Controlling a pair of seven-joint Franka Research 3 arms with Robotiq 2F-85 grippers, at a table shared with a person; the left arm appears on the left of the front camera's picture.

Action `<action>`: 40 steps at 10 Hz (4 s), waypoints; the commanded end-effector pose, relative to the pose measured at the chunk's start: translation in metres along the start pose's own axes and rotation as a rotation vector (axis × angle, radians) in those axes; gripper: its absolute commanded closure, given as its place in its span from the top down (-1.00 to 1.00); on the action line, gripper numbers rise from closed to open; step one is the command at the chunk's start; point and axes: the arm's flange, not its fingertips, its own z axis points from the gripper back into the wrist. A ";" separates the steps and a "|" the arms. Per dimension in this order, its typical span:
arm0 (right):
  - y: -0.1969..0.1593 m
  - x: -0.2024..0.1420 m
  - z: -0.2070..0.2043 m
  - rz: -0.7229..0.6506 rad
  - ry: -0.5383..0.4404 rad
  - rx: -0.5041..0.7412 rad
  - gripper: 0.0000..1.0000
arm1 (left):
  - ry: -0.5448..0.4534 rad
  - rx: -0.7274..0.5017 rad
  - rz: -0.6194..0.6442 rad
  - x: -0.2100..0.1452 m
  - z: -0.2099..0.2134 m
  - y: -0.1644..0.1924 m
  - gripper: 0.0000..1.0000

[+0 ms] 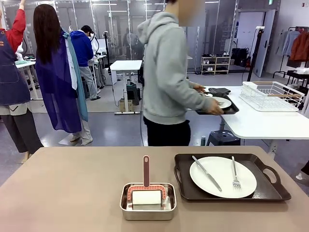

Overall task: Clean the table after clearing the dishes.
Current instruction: When the left (or right) Handle tray is removed, use the left hand (or right hand) to clean the left (or right) side of the table with the Lint Roller.

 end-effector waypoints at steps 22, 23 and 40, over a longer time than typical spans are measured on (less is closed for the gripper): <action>0.004 0.001 0.001 -0.001 -0.006 0.002 1.00 | 1.445 0.144 -1.045 -0.045 -0.621 -0.191 1.00; 0.004 0.001 0.001 -0.001 -0.006 0.002 1.00 | 1.445 0.144 -1.045 -0.045 -0.621 -0.191 1.00; 0.004 0.001 0.001 -0.001 -0.006 0.002 1.00 | 1.743 0.103 -0.791 -0.126 -0.693 -0.078 1.00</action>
